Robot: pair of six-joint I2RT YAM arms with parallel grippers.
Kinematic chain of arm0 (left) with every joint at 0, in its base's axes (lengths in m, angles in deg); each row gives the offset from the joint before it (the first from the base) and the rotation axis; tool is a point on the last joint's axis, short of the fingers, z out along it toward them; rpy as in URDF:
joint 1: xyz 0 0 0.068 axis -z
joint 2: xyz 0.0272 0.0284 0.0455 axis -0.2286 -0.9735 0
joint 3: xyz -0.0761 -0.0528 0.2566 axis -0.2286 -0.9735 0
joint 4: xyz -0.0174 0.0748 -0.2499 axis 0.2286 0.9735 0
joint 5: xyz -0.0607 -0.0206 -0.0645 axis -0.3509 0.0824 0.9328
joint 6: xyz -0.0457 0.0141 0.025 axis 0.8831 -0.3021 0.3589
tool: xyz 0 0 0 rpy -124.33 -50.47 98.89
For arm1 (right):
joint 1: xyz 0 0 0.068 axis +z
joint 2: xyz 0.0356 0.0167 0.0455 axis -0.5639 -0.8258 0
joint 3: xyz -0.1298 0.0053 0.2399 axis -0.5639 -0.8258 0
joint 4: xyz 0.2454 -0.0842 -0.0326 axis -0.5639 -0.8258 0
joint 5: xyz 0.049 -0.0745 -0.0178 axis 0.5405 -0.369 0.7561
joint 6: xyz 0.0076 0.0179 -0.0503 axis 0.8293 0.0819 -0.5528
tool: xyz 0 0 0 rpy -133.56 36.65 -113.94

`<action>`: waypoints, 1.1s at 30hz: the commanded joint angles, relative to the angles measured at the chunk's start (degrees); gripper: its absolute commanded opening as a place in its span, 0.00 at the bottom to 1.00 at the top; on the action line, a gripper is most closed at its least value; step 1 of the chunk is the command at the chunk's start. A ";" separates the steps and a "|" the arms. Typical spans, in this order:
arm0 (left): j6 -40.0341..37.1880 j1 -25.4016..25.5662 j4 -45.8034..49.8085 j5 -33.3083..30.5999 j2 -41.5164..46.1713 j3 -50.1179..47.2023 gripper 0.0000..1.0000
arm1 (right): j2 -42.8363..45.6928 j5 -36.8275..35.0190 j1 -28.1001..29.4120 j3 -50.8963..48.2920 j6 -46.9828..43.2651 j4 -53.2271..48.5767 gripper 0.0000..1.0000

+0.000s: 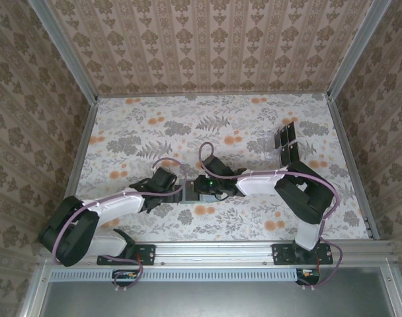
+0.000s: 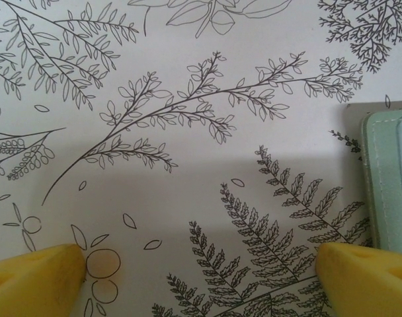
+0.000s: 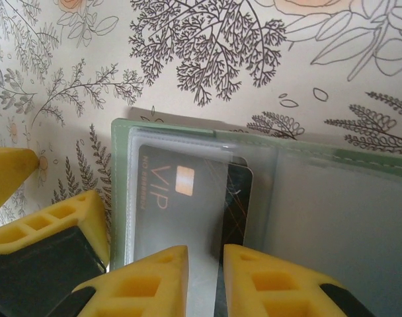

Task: Put the credit cards into the card holder
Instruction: Insert the credit card into the card slot.

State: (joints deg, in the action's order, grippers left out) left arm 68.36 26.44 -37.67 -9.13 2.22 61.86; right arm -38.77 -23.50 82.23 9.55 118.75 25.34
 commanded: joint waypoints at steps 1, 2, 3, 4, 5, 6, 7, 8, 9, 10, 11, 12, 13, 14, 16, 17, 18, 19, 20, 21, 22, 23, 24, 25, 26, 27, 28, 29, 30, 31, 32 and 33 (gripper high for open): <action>1.69 -0.32 -0.02 1.27 -1.72 -0.05 1.00 | -1.77 1.02 0.25 1.76 0.44 -0.09 0.21; 1.70 -0.31 -0.18 1.31 -1.74 -0.13 1.00 | -1.95 1.32 0.19 1.90 0.59 0.10 0.21; 1.76 -0.37 -0.28 1.35 -1.83 -0.14 1.00 | -2.16 1.59 0.23 2.11 0.77 0.31 0.21; 1.74 -0.30 -0.29 1.32 -1.78 -0.22 1.00 | -2.45 1.98 0.24 2.25 0.97 0.59 0.21; 1.83 -0.37 -0.38 1.41 -1.83 -0.26 1.00 | -2.52 2.18 0.22 2.29 1.12 0.82 0.21; 1.69 -0.36 -0.49 1.54 -1.82 -0.31 1.00 | -2.82 2.51 0.23 2.43 1.36 1.15 0.21; 1.70 -0.37 -0.56 1.59 -1.80 -0.32 1.00 | -3.01 2.86 0.25 2.47 1.54 1.45 0.21; 1.65 -0.37 -0.64 1.60 -1.90 -0.39 1.00 | -3.13 3.13 0.19 2.56 1.68 1.68 0.21; 1.65 -0.37 -0.70 1.70 -1.84 -0.46 1.00 | -3.14 3.40 0.26 2.64 1.84 1.95 0.21; 1.70 -0.29 -0.79 1.85 -1.88 -0.40 1.00 | -3.14 3.68 0.27 2.74 1.96 2.15 0.21; 1.70 -0.28 -0.81 1.87 -1.90 -0.43 1.00 | -3.06 3.98 0.26 2.82 1.99 2.26 0.21; 1.77 -0.25 -0.90 1.93 -1.90 -0.45 1.00 | -2.81 4.10 0.22 2.99 2.03 2.35 0.21; 1.78 -0.21 -0.91 1.85 -1.92 -0.43 1.00 | -2.44 4.28 0.32 3.17 1.95 2.26 0.21; 1.78 -0.28 -0.91 1.92 -1.78 -0.41 1.00 | -1.90 4.23 0.25 3.26 1.79 2.05 0.21; 1.78 -0.22 -0.74 1.93 -1.77 -0.35 1.00 | -0.24 3.69 0.26 3.18 1.33 1.39 0.22; 1.78 -0.29 -0.71 1.93 -1.68 -0.32 1.00 | 0.61 2.97 0.26 3.02 0.98 0.89 0.22; 1.78 -0.28 -0.49 1.79 -1.54 -0.23 1.00 | 1.80 2.04 0.26 2.84 0.59 0.17 0.24; 1.86 -0.27 -0.38 1.75 -1.39 -0.22 1.00 | 2.80 1.10 0.21 2.66 0.30 -0.63 0.25; 1.92 -0.26 -0.25 1.68 -1.18 -0.20 1.00 | 3.55 0.25 0.20 2.59 -0.05 -1.43 0.27; 1.96 -0.25 -0.12 1.50 -0.98 -0.21 1.00 | 4.20 -0.65 0.22 2.56 -0.48 -2.47 0.29; 2.05 -0.22 -0.03 1.40 -0.76 -0.24 1.00 | 4.57 -1.25 0.19 2.58 -0.80 -3.50 0.30; 2.09 -0.27 0.02 1.32 -0.71 -0.23 1.00 | 4.73 -1.68 0.23 2.69 -1.10 -4.28 0.32; 2.13 -0.28 0.06 1.19 -0.60 -0.26 1.00 | 4.66 -1.98 0.22 2.91 -1.41 -5.17 0.34; 2.22 -0.26 0.05 1.14 -0.60 -0.30 1.00 | 4.45 -2.03 0.22 3.16 -1.50 -5.89 0.35; 2.22 -0.22 -0.02 1.05 -0.60 -0.31 1.00 | 4.15 -2.05 0.18 3.34 -1.57 -6.23 0.36; 2.31 -0.20 -0.03 1.04 -0.69 -0.38 1.00 | 3.74 -1.94 0.20 3.52 -1.70 -6.43 0.37; 2.36 -0.27 -0.11 1.05 -0.73 -0.39 1.00 | 3.33 -1.80 0.20 3.66 -1.58 -6.43 0.37; 2.39 -0.20 -0.11 0.98 -0.84 -0.46 1.00 | 3.05 -1.70 0.22 3.81 -1.57 -6.39 0.37; 2.39 -0.27 -0.11 1.04 -0.93 -0.46 1.00 | 2.53 -1.48 0.20 3.94 -1.49 -6.35 0.37; 2.32 -0.27 -0.11 1.05 -0.95 -0.40 1.00 | 2.02 -1.38 0.27 4.14 -1.53 -6.35 0.37; 2.32 -0.28 -0.11 1.01 -1.03 -0.40 1.00 | 1.63 -1.33 0.32 4.21 -1.47 -6.22 0.38; 2.29 -0.28 -0.20 0.94 -1.04 -0.47 1.00 | 1.16 -1.26 0.22 4.31 -1.40 -6.17 0.38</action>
State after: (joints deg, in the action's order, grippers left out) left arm 69.33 26.44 -37.93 -9.37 2.16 61.86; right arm -35.86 -23.89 82.23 12.35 118.27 21.12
